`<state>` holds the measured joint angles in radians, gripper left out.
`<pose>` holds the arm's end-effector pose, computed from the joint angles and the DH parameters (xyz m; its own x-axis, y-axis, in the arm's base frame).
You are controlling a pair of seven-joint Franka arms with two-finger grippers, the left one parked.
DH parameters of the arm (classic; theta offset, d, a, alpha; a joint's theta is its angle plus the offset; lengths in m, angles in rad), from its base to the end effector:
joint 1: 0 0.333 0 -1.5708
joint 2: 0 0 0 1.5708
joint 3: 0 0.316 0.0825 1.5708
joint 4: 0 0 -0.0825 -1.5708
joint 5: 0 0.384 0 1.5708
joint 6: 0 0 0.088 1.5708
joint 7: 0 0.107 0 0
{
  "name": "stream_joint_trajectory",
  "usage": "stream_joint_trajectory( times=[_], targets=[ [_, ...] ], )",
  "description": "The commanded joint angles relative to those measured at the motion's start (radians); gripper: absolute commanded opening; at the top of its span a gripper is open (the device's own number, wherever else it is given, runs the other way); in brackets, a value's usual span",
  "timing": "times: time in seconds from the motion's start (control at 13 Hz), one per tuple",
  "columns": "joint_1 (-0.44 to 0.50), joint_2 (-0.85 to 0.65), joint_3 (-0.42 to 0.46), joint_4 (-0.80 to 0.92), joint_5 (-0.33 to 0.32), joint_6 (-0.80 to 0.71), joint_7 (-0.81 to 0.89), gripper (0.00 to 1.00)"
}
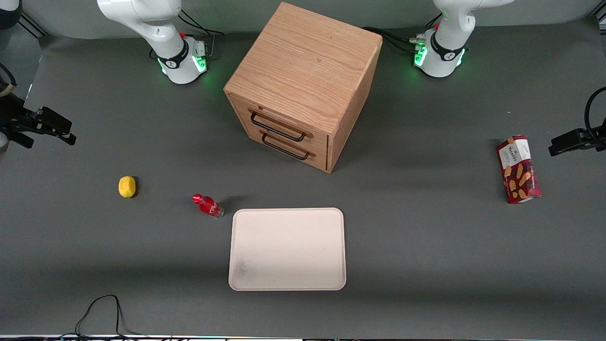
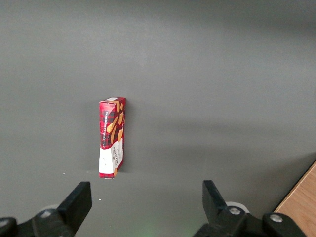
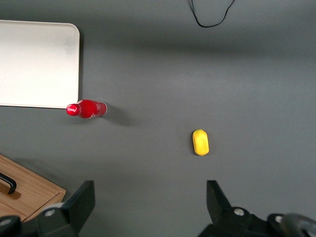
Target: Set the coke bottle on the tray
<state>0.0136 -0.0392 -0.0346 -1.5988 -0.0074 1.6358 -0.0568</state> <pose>0.5489 -0.0127 0.6388 0.9965 0.0363 0.0756 0.0356 -0.9993 0.0103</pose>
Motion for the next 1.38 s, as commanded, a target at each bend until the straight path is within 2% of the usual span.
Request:
stream_joint_trajectory(
  times=[0.0, 1.31],
  targets=[
    [0.008, -0.005, -0.004, -0.001, -0.016, -0.013, -0.021, 1.00],
    [0.042, 0.016, -0.002, 0.007, -0.009, -0.013, -0.008, 1.00]
  ],
)
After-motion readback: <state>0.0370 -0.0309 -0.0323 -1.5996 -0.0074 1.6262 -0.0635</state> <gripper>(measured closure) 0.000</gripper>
